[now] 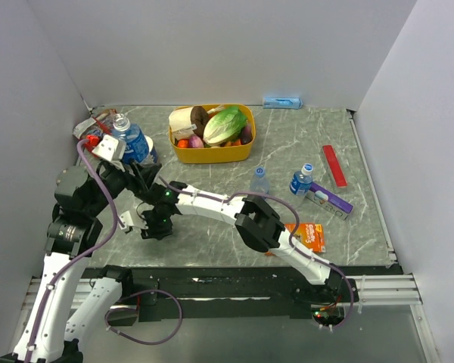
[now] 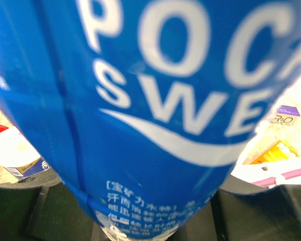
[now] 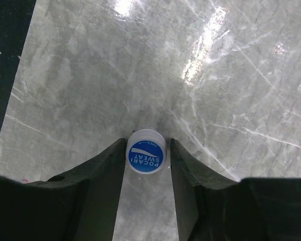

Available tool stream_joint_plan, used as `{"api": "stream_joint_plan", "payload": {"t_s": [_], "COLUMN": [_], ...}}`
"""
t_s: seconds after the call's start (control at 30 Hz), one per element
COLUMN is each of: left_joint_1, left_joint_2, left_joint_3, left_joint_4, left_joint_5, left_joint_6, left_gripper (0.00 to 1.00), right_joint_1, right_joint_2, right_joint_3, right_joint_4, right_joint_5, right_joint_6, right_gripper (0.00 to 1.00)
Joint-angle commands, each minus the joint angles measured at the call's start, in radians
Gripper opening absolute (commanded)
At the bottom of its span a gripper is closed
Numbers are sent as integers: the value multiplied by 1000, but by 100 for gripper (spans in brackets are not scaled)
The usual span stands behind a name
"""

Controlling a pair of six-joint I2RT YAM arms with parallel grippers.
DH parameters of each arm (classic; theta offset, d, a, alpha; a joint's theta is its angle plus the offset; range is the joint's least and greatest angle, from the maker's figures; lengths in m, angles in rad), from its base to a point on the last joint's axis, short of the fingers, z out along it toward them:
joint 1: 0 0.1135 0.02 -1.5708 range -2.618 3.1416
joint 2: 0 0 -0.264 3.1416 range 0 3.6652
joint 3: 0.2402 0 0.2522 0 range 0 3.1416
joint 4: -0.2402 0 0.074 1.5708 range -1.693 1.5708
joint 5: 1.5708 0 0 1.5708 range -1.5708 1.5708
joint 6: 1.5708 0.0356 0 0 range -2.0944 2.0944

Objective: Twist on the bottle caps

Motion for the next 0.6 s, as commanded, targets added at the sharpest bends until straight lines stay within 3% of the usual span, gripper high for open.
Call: {"api": "stream_joint_plan", "payload": {"t_s": [0.0, 0.37, 0.57], "left_joint_1": [2, 2, 2], "left_joint_2": [7, 30, 50], "left_joint_3": [0, -9, -4], "left_joint_4": [51, 86, 94], "left_joint_5": [9, 25, 32], "left_joint_6": [-18, -33, -42], "left_gripper": [1, 1, 1], "right_joint_1": [6, 6, 7], "right_joint_2": [2, -89, -110], "right_joint_3": [17, -121, -145], "right_joint_4": [1, 112, 125], "right_joint_5": [4, 52, 46], "right_joint_6": [-20, -42, -40], "right_gripper": [47, 46, 38]}}
